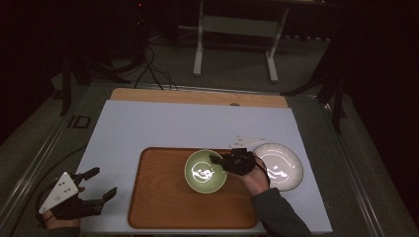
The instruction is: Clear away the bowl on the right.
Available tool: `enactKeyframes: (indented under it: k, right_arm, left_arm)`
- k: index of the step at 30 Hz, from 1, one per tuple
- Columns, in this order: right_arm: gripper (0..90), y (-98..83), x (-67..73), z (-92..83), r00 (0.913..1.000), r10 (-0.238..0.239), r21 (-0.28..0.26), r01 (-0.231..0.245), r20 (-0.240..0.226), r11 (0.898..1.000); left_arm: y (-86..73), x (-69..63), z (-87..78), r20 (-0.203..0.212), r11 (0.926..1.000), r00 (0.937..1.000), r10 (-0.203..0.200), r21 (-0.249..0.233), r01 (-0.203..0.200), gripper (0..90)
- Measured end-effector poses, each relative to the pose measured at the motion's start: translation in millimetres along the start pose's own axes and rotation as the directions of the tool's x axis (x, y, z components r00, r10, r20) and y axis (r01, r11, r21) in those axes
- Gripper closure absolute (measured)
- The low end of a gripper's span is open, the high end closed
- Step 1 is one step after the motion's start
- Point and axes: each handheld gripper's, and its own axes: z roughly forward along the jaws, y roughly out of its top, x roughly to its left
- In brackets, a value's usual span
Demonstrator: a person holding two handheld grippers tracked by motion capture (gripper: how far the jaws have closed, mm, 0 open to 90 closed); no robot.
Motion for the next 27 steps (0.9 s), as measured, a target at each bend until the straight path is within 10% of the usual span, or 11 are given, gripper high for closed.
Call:
enactKeyframes:
  k: [27]
  right_arm:
    - [82.6, -9.6, 7.4, 14.1, 0.9997, -0.017, 0.042, 0.018, -0.018, 0.999]
  left_arm:
    - [-0.3, 0.2, -0.5, -0.002, 1.0, 1.0, -0.001, -0.003, 0.001, 15.5]
